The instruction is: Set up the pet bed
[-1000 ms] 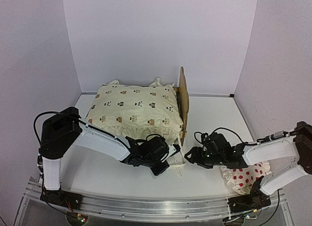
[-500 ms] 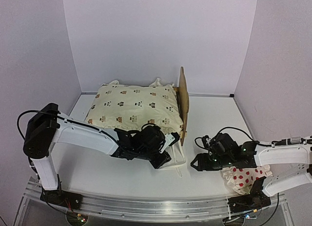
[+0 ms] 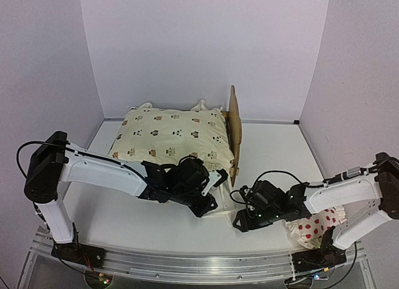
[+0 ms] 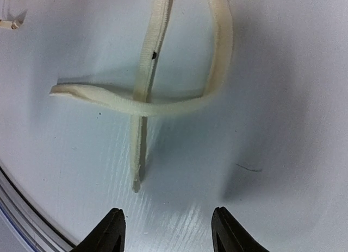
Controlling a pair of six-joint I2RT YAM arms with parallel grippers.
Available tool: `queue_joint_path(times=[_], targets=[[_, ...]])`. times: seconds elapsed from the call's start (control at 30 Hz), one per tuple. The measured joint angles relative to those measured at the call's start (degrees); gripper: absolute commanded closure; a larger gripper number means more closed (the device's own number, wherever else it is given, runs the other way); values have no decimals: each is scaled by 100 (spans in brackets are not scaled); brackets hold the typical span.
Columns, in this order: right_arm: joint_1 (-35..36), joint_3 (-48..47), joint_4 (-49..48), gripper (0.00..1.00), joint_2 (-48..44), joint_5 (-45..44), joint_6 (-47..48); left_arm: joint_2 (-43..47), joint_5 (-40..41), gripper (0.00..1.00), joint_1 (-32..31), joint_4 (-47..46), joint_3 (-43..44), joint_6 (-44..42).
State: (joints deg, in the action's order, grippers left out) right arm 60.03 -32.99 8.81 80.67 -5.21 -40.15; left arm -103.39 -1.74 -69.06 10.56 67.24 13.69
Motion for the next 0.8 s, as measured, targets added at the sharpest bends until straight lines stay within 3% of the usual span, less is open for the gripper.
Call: queue_joint_path(times=[0.37, 0.7, 0.8], targets=[[216, -437, -298, 62, 716, -67, 27, -442, -318, 87, 0, -81, 0, 181], [370, -516, -457, 95, 981, -110, -26, -587, -521, 91, 0, -214, 0, 278], [387, -516, -455, 100, 996, -134, -27, -684, -522, 92, 0, -224, -8, 281]])
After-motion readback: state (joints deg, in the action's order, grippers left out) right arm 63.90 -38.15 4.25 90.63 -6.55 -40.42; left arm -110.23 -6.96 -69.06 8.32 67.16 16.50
